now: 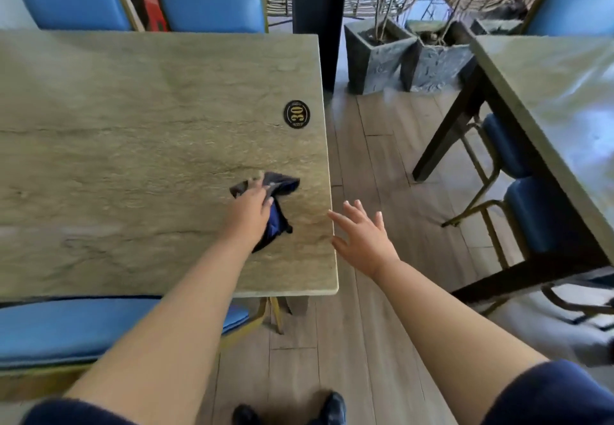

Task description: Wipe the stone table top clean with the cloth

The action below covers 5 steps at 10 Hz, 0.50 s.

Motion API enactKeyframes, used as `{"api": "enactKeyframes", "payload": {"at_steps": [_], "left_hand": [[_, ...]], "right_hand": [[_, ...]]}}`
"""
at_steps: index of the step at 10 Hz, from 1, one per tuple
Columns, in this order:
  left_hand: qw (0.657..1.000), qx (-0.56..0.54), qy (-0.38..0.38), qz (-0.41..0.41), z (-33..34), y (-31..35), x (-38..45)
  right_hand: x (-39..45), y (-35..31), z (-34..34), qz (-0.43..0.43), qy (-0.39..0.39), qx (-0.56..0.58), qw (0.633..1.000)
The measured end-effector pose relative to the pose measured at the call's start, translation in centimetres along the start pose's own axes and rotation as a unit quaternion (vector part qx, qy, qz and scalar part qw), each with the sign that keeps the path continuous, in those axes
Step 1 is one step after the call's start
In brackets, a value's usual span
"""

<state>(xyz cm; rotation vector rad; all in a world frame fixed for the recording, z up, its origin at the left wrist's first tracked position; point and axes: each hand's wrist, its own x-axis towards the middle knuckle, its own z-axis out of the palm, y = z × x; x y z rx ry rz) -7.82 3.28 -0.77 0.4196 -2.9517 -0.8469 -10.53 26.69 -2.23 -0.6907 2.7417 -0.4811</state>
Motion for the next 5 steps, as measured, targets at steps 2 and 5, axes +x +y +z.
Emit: {"api": "enactKeyframes", "payload": {"at_steps": [2,5], "left_hand": [[0.988,0.113,-0.087,0.059,4.2,2.8,-5.1],[0.963,0.146,-0.225,-0.014,2.6,3.6,-6.3]], "right_hand": [[-0.2,-0.4,0.8,0.039,-0.025,0.026,0.999],[-2.2,-0.8,-0.3,0.039,0.012,0.064,0.997]]}}
